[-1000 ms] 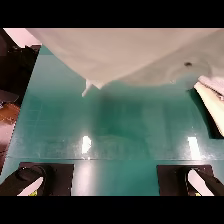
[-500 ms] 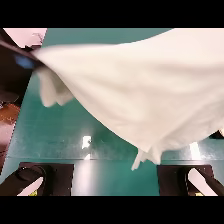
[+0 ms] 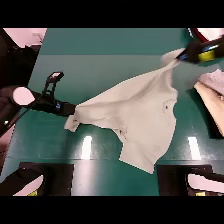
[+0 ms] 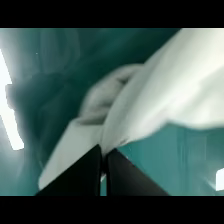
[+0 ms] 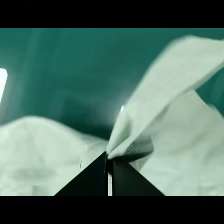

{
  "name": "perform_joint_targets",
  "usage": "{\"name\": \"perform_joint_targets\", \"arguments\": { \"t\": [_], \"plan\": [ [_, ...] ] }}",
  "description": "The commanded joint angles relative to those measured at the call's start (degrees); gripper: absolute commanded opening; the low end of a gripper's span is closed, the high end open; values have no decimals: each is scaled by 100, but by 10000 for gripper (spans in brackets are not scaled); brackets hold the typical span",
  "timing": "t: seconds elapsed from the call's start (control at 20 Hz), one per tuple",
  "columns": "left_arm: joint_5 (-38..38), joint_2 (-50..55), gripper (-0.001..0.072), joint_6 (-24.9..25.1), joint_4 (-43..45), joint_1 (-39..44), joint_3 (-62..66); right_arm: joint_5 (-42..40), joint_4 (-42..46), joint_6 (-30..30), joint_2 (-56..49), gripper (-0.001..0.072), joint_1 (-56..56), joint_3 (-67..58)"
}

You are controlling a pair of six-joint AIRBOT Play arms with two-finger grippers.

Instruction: Fold the shirts.

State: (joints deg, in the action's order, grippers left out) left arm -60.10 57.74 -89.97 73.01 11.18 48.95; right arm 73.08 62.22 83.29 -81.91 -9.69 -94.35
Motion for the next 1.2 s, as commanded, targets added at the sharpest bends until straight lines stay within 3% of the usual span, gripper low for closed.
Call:
{"name": "perform_joint_targets", "arguments": {
  "t": [0.0,0.15,0.2,0.25,0.3,0.4,0.55,0.75,0.95,1.15],
  "plan": [
    [1266,291,24,-15,44,-680,-407,-706,380,20,-835,17,-640,133],
    [1488,291,28,-9,-212,-1038,-345,-807,332,26,-1390,21,-702,-518],
    [1456,291,276,-7,-212,-1091,-323,-804,291,26,-1517,95,-693,-748],
    [1445,291,612,-7,-216,-1123,-321,-802,219,26,-1622,342,-669,-970],
    [1440,291,715,-2,-205,-1123,-310,-763,136,26,-1692,544,-605,-1211],
    [1228,291,713,-2,-72,-1123,-131,-581,28,26,-1690,556,-470,-1602],
    [295,282,713,-2,48,-1121,492,245,37,17,-1499,554,-205,-1934],
    [-378,28,712,66,-693,-1115,483,815,37,-153,-855,553,122,-1200],
    [-201,-389,712,-22,-1447,-531,-619,608,37,-245,37,554,243,341],
    [769,-511,712,-317,-2345,619,-1582,203,35,-289,780,553,236,1685]
  ]
}}
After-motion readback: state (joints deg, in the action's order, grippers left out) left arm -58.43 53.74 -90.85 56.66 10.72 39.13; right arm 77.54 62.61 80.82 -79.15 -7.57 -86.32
